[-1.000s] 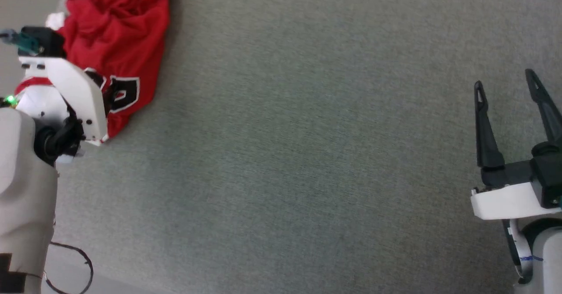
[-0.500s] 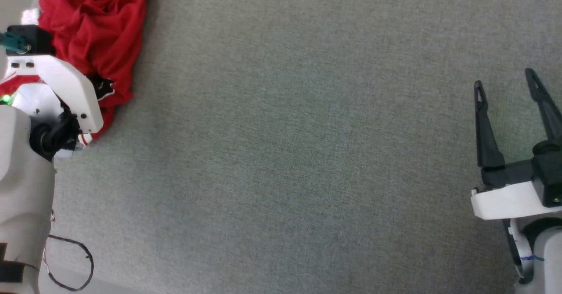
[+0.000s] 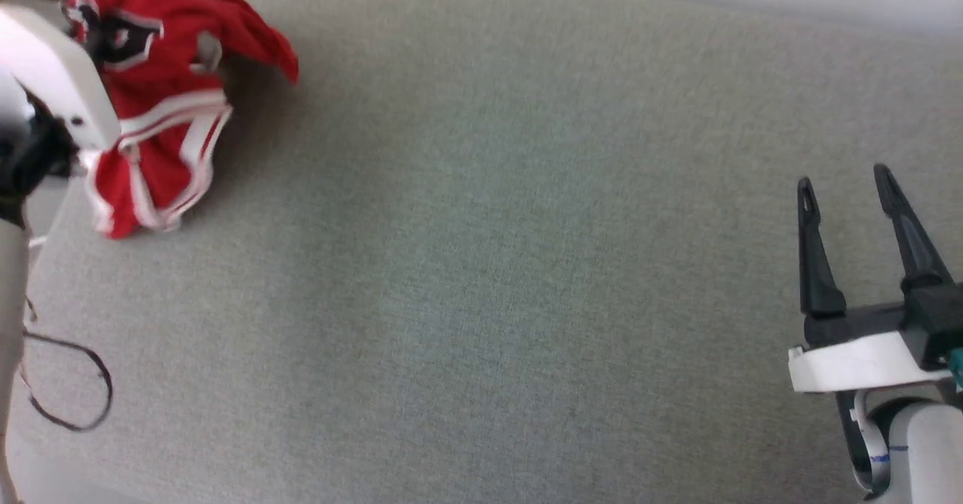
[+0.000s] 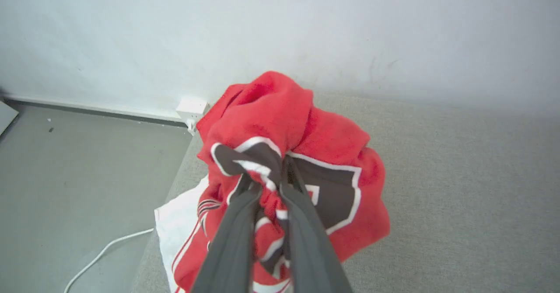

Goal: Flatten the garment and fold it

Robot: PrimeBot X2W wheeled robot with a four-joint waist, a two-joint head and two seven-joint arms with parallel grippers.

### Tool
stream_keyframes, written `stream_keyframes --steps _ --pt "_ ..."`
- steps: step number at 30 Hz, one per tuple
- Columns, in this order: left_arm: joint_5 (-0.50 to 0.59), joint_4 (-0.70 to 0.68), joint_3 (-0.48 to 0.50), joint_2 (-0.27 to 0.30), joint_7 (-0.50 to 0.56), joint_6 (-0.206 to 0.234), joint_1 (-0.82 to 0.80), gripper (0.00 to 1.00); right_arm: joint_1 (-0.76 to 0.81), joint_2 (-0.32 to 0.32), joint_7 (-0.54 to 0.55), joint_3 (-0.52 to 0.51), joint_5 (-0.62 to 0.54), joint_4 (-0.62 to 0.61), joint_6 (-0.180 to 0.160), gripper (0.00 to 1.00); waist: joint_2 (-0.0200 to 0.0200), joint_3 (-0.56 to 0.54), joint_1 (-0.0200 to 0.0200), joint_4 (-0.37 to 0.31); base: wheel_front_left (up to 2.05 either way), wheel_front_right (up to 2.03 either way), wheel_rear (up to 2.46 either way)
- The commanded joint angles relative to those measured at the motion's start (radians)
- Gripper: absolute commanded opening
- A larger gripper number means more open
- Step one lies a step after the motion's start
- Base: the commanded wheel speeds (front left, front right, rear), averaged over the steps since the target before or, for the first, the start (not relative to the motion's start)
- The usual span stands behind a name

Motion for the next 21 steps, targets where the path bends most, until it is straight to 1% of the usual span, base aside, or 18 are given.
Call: stream_keyframes --steps 1,6,13,21 --pt "-0.003 -0.044 -0.003 0.008 0.008 -0.007 -0.034 0.0 0.019 0.002 -0.017 -0.009 0.034 0.019 -0.002 1.0 0.0 -0.119 0.0001 -0.038 0.0 0.0 0.0" --pt "-0.016 -0.154 -0.011 0.0 0.035 -0.005 -0.07 0.0 0.057 0.003 -0.04 -0.035 0.095 0.062 -0.002 1.0 0.0 -0.195 0.0001 -0.081 0.0 0.0 0.0" --pt "-0.059 -0.273 -0.044 -0.075 0.094 0.017 -0.074 0.0 0.119 0.003 -0.055 -0.077 0.132 0.092 -0.002 1.0 0.0 -0.276 0.0001 -0.156 0.0 0.0 0.0" --pt "-0.104 -0.424 -0.109 -0.137 0.165 0.019 -0.022 0.0 0.138 0.003 -0.059 -0.082 0.152 0.087 -0.002 1.0 0.0 -0.281 0.0001 -0.279 0.0 0.0 0.0"
